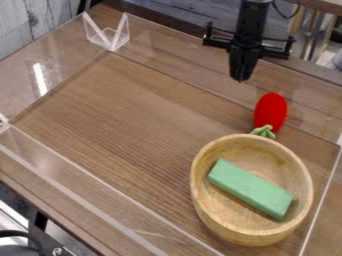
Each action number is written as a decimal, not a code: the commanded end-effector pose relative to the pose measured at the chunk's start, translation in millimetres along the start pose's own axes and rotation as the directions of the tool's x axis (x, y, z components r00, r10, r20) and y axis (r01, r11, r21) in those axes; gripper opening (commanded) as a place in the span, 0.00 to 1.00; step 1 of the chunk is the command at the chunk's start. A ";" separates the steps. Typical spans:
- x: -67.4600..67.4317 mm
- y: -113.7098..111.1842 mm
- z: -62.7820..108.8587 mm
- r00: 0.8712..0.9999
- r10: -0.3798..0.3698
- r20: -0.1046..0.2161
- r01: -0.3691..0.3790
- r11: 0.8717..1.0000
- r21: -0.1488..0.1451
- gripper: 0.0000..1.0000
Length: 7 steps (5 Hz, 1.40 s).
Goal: Move the red fruit to the left
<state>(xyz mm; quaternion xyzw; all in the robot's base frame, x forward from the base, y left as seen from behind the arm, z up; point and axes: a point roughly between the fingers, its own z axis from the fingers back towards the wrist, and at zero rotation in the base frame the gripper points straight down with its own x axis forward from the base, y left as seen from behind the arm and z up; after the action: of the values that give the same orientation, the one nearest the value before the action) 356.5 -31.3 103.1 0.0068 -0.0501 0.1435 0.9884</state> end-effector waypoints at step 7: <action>-5.3 -12.1 38.1 0.992 -0.005 0.125 0.013 0.998 -0.066 1.00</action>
<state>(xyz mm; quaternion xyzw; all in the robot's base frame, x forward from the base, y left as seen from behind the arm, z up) 348.5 -44.1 124.9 -0.0118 -0.0922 0.1367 0.9862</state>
